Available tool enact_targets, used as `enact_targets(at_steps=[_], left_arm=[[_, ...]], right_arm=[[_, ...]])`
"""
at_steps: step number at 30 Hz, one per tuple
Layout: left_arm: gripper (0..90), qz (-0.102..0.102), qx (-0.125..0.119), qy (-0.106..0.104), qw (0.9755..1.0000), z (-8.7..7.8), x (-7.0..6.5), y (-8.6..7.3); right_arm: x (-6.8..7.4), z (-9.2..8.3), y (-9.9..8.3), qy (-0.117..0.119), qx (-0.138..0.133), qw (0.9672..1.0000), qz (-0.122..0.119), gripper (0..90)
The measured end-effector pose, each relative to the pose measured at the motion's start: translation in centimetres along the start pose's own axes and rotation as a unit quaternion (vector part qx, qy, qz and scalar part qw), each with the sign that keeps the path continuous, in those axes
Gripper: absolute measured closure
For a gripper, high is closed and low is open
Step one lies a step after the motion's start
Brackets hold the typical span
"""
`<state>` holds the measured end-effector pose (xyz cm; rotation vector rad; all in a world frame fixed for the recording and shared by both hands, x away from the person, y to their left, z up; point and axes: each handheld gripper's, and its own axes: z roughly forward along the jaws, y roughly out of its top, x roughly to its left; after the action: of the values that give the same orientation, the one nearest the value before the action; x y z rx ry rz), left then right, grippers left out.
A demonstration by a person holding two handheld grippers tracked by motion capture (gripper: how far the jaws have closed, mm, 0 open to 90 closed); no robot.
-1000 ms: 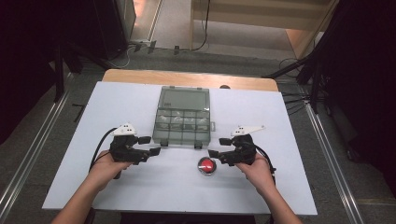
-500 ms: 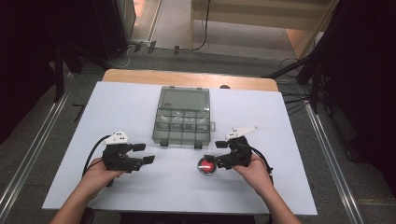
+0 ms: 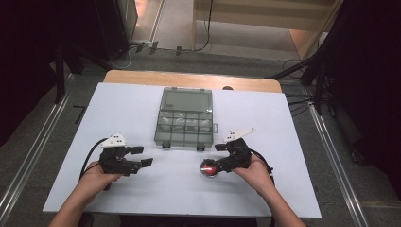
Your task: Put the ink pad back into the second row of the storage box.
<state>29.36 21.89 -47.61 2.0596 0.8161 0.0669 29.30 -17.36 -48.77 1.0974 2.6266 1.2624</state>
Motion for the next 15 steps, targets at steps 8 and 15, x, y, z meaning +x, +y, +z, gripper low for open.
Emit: enact_targets(at_steps=[8,15], left_arm=[[33.3,-0.001,0.002,0.004,1.0000,-0.2,0.0,-0.3],[33.4,-0.004,0.002,0.009,1.0000,-0.4,0.1,-0.5]], right_arm=[[0.1,0.8,0.1,0.001,0.026,0.9996,-0.014,21.7],[0.4,1.5,0.1,-0.006,0.054,0.9981,-0.030,20.6]])
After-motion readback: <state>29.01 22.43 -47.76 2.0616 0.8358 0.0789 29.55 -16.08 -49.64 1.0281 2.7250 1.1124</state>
